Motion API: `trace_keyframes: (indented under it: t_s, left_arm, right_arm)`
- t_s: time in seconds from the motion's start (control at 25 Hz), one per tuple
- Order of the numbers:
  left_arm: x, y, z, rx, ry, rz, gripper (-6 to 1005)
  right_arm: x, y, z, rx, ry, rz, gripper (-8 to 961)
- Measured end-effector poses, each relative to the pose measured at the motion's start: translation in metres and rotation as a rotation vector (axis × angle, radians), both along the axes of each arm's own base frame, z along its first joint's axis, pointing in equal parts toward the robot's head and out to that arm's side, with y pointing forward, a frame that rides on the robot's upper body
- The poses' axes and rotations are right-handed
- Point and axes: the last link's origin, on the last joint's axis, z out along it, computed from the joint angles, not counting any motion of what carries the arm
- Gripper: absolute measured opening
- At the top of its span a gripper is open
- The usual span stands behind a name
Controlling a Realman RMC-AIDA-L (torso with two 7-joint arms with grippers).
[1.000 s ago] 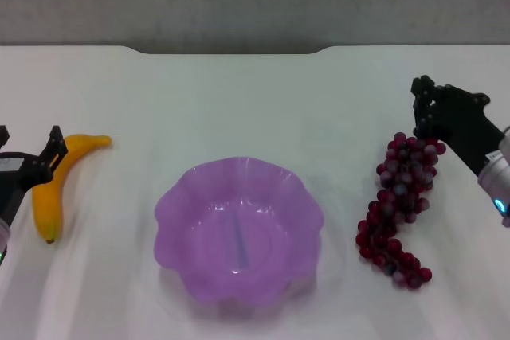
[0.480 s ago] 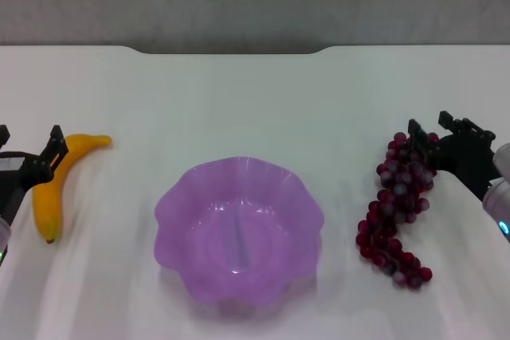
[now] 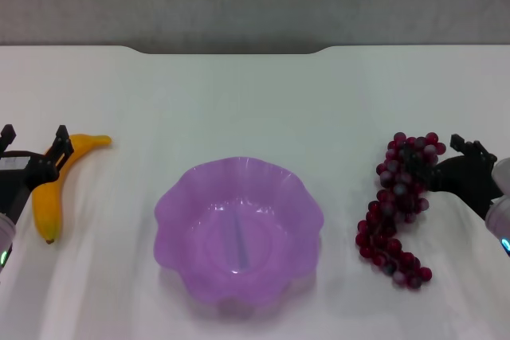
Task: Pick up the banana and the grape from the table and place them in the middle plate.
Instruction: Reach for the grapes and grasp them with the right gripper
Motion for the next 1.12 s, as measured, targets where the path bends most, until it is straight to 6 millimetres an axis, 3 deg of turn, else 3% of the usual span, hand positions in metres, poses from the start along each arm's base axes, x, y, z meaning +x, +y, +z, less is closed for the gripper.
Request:
trace_keyframes:
  t_s: [0.24,0.84,1.12]
  left_arm:
    - [-0.001,0.0,0.0,-0.004,0.002,0.006,866]
    - [0.005,0.003,-0.005,-0.027,0.007,-0.016,866]
    - [0.005,0.003,-0.005,-0.027,0.007,-0.016,866]
  right_arm:
    - [0.006,-0.004,-0.005,-0.038,-0.029,-0.025,901]
    - [0.003,-0.003,-0.017,-0.119,-0.088,-0.024,898]
    - [0.013,-0.007,-0.022,-0.17,-0.133,-0.08,897]
